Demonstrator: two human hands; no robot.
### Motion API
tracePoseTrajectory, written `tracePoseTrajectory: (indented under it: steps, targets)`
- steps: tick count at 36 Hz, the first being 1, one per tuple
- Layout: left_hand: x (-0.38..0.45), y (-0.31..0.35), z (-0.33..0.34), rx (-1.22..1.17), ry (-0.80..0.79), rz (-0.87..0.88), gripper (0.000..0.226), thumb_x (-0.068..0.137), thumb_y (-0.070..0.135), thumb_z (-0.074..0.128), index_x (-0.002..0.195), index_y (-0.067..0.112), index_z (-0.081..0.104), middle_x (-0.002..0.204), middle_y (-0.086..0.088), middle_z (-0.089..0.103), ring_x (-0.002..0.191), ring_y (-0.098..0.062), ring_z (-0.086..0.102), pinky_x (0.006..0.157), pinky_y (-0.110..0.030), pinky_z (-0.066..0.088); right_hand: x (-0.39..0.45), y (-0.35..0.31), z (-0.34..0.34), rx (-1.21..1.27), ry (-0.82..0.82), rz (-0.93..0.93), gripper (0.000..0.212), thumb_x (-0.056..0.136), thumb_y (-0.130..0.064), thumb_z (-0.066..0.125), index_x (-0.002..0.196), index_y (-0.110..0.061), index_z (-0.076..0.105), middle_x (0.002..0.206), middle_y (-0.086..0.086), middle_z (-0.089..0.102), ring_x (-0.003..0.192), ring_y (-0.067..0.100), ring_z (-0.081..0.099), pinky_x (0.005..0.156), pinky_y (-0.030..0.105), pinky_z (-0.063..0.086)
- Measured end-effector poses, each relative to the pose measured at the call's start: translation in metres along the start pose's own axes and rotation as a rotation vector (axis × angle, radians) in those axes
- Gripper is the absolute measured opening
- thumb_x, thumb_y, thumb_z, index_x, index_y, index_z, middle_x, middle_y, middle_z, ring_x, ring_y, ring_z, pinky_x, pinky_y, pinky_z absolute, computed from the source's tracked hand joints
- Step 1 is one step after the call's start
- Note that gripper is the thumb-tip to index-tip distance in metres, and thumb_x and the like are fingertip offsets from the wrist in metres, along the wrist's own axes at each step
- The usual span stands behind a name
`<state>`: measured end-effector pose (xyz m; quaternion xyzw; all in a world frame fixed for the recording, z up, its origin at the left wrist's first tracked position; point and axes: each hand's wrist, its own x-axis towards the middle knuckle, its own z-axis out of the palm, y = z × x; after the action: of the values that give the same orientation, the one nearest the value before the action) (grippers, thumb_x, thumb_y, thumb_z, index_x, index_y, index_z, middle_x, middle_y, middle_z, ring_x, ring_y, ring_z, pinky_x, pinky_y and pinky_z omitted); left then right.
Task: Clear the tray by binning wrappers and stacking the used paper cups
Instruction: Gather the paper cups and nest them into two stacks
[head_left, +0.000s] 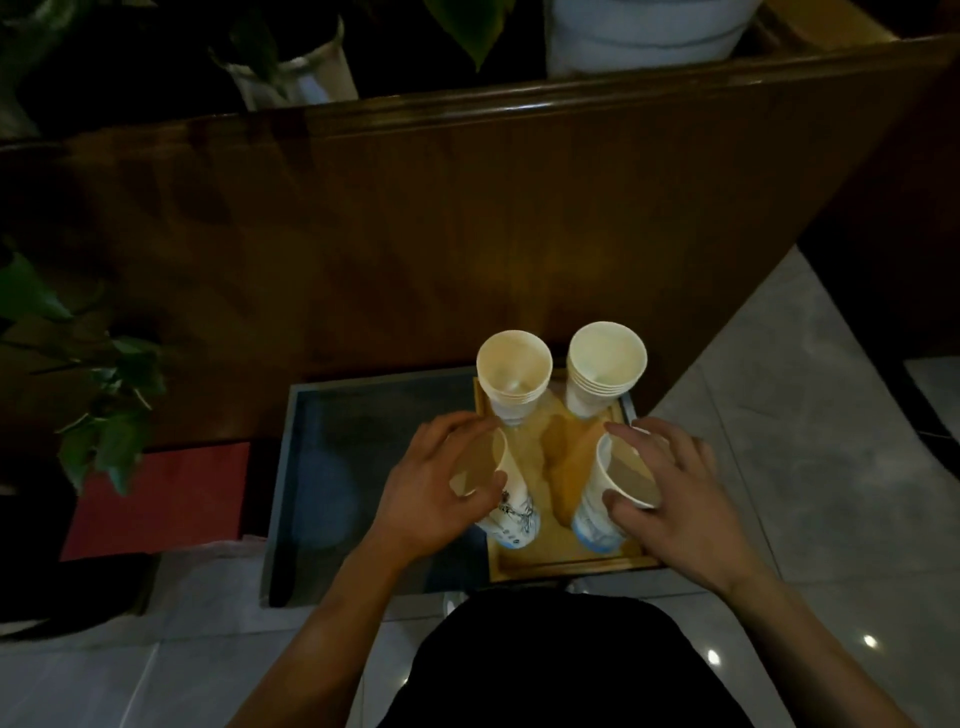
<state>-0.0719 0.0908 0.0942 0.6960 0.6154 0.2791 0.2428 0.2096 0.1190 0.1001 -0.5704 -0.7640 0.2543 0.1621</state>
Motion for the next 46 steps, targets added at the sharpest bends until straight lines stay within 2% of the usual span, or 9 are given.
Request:
tracePoseTrajectory:
  steps: [6,10,14,22,24,29,34,40,46]
  targets:
    - [0.011,0.014,-0.005,0.020,0.026,0.065,0.055,0.083,0.056,0.056,0.135,0.040,0.047,0.137,0.016,0.042,0.121,-0.006,0.044,0.086,-0.028,0.052,0.006,-0.002,-0.030,0.044,0.025,-0.039,0.069,0.070,-0.060,0.048,0.137,-0.047,0.038,0.139,-0.014,0.034,0.123,0.017,0.029,0.090,0.032,0.036]
    - [0.024,0.026,-0.015,0.059,0.068,0.117,0.056,0.083,0.054,0.057,0.136,0.037,0.048,0.139,0.018,0.041,0.123,-0.006,0.043,0.090,-0.017,0.042,0.016,-0.008,-0.052,0.119,0.074,-0.046,0.066,0.071,-0.055,0.053,0.136,-0.046,0.042,0.135,-0.013,0.035,0.118,0.013,0.029,0.085,0.031,0.036]
    - [0.041,0.039,-0.031,0.100,0.104,0.186,0.057,0.084,0.051,0.058,0.136,0.029,0.050,0.138,0.010,0.044,0.123,-0.012,0.045,0.090,-0.025,0.046,0.029,-0.017,-0.077,0.135,0.126,-0.090,0.067,0.071,-0.056,0.052,0.136,-0.046,0.041,0.133,-0.015,0.033,0.115,0.009,0.027,0.086,0.032,0.036]
    - [0.079,0.066,-0.065,0.200,0.247,0.290,0.061,0.085,0.051,0.056,0.136,0.018,0.052,0.138,-0.004,0.047,0.120,-0.021,0.045,0.093,-0.021,0.037,0.063,-0.028,-0.116,0.058,0.264,-0.191,0.070,0.075,-0.048,0.058,0.141,-0.036,0.039,0.139,-0.002,0.033,0.118,0.010,0.023,0.083,0.013,0.024]
    - [0.087,0.070,-0.072,0.215,0.279,0.301,0.061,0.086,0.050,0.056,0.136,0.015,0.052,0.138,-0.007,0.047,0.121,-0.023,0.045,0.094,-0.021,0.036,0.072,-0.030,-0.122,0.026,0.295,-0.199,0.071,0.074,-0.051,0.056,0.141,-0.034,0.039,0.139,0.001,0.033,0.119,0.016,0.025,0.085,0.015,0.023]
    - [0.108,0.074,-0.082,0.240,0.315,0.296,0.062,0.086,0.049,0.056,0.136,0.012,0.052,0.137,-0.011,0.047,0.121,-0.026,0.045,0.093,-0.024,0.038,0.090,-0.035,-0.128,0.019,0.332,-0.194,0.071,0.075,-0.053,0.056,0.142,-0.039,0.037,0.141,-0.001,0.031,0.123,0.025,0.027,0.090,0.034,0.033]
    - [0.124,0.070,-0.080,0.249,0.288,0.280,0.062,0.085,0.050,0.055,0.136,0.015,0.051,0.137,-0.010,0.047,0.120,-0.025,0.044,0.089,-0.032,0.042,0.104,-0.034,-0.119,0.038,0.298,-0.204,0.071,0.075,-0.054,0.056,0.141,-0.039,0.037,0.139,-0.004,0.031,0.123,0.026,0.026,0.091,0.034,0.033]
    - [0.132,0.057,-0.064,0.253,0.216,0.242,0.063,0.085,0.053,0.053,0.137,0.017,0.051,0.138,-0.006,0.047,0.119,-0.020,0.043,0.088,-0.030,0.041,0.116,-0.026,-0.098,0.020,0.210,-0.163,0.075,0.073,-0.051,0.060,0.143,-0.038,0.037,0.143,-0.002,0.029,0.126,0.026,0.023,0.089,0.034,0.031]
    - [0.135,0.042,-0.048,0.252,0.162,0.209,0.064,0.084,0.055,0.054,0.138,0.020,0.050,0.137,-0.004,0.047,0.121,-0.021,0.043,0.085,-0.034,0.048,0.127,-0.015,-0.080,0.020,0.142,-0.126,0.073,0.077,-0.048,0.065,0.143,-0.039,0.035,0.144,-0.005,0.028,0.127,0.023,0.020,0.096,0.036,0.032]
